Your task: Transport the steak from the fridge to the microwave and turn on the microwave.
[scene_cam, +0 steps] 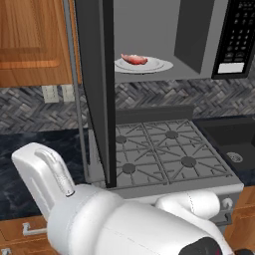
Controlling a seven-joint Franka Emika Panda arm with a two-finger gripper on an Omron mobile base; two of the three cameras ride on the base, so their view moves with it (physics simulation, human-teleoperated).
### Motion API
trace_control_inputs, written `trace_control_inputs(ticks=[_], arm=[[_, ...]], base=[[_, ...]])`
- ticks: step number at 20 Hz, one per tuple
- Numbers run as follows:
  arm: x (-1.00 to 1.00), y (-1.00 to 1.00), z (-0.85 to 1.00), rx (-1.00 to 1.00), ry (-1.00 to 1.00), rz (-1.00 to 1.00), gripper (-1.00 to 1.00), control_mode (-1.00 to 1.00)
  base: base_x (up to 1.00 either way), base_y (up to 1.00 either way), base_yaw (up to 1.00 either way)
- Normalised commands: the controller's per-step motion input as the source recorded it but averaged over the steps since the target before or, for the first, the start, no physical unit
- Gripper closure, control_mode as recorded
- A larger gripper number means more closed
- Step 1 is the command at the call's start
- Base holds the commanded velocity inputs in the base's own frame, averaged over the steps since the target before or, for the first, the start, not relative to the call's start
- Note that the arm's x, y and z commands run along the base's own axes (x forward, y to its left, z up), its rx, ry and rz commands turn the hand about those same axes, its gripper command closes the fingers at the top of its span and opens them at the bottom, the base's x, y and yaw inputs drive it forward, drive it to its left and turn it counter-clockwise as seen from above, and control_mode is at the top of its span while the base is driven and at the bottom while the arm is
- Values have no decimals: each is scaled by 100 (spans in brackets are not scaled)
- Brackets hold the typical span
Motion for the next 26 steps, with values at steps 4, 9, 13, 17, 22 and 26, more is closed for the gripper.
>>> trace_control_inputs(ticks=[4,9,13,17,22,26], arm=[[26,6,10,1,0,-15,-100,-100],[26,9,13,0,-5,-19,-100,-100],[27,0,18,0,-1,-21,-100,-100],[27,0,12,0,0,-17,-100,-100],[27,-4,5,0,0,-14,-100,-100],[15,-17,0,0,-1,-12,-100,-100]], base=[[0,0,0],[0,0,0],[0,0,0],[0,0,0],[0,0,0],[0,0,0]])
